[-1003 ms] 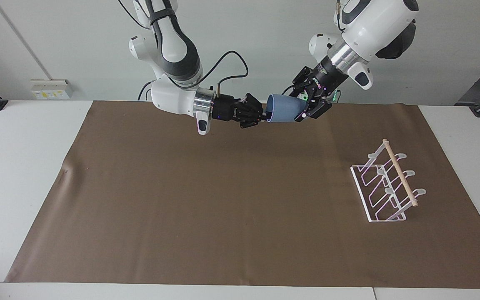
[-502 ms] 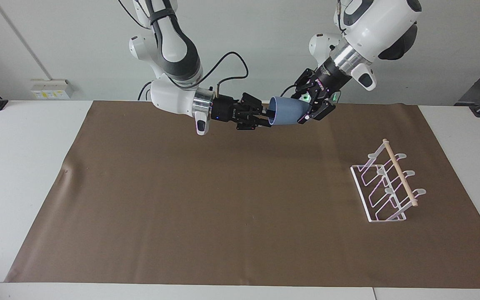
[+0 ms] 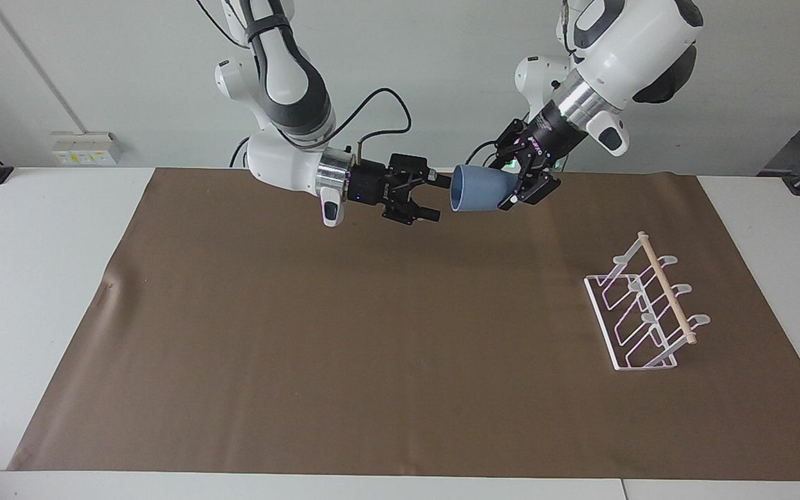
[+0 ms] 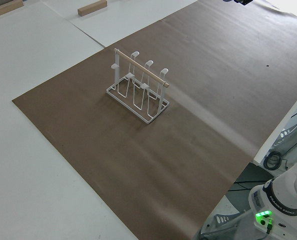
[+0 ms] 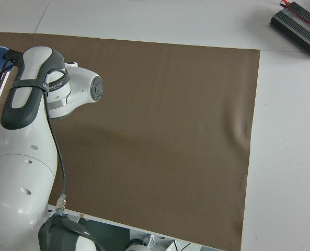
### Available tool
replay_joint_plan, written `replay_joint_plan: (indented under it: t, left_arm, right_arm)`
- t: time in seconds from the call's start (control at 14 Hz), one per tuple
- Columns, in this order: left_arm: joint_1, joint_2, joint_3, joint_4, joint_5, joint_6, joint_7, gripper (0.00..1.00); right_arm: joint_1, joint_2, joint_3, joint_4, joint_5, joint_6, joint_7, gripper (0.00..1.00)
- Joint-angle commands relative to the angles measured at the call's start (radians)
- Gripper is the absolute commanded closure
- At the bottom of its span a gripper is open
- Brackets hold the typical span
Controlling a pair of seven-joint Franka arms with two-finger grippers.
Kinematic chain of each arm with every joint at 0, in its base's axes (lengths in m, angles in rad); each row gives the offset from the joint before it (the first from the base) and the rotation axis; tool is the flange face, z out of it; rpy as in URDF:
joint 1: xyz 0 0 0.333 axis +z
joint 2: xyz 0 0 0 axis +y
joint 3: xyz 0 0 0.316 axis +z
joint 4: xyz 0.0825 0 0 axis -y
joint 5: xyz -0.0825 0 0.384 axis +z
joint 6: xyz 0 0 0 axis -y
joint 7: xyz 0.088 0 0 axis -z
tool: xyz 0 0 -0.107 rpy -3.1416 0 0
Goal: Hang cup on cup holder
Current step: 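Grasp the cup with the left gripper while the right gripper releases it, then carry the cup to the rack with the left gripper while the right gripper retracts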
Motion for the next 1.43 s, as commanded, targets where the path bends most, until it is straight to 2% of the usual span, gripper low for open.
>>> replay_joint_plan:
  t: [0.0, 0.14, 0.36, 0.5, 0.79, 1.07, 1.22, 1.36]
  left_arm:
    - [0.01, -0.034, 0.002, -0.045, 0.102, 0.026, 0.051, 1.0]
    - [0.017, -0.044, 0.005, -0.071, 0.139, 0.041, 0.098, 1.0]
    - [0.057, -0.067, 0.007, -0.119, 0.169, 0.04, 0.287, 1.0]
    - [0.075, -0.067, 0.005, -0.119, 0.28, 0.041, 0.406, 1.0]
    - [0.149, -0.066, 0.007, -0.122, 0.359, 0.041, 0.647, 1.0]
    - [0.146, -0.048, 0.003, -0.149, 0.575, 0.112, 0.685, 1.0]
    - [0.146, -0.046, 0.005, -0.191, 0.604, 0.188, 0.68, 1.0]
    - [0.151, -0.032, 0.003, -0.198, 0.755, 0.23, 0.68, 1.0]
  right_arm:
    - [-0.039, -0.018, 0.005, -0.003, -0.139, 0.044, -0.005, 0.0]
    - [-0.069, -0.018, 0.005, 0.013, -0.312, 0.058, 0.03, 0.0]
    - [-0.121, -0.018, 0.005, 0.03, -0.503, 0.056, 0.084, 0.0]
    - [-0.153, -0.018, 0.004, 0.032, -0.619, 0.056, 0.088, 0.0]
    - [-0.231, -0.015, 0.002, 0.043, -0.853, 0.059, 0.09, 0.0]
    - [-0.277, 0.001, 0.002, 0.099, -1.201, 0.047, 0.149, 0.0]
    - [-0.279, -0.007, 0.0, 0.099, -1.369, 0.021, 0.217, 0.0]
    - [-0.285, -0.013, -0.004, 0.109, -1.523, -0.039, 0.292, 0.0]
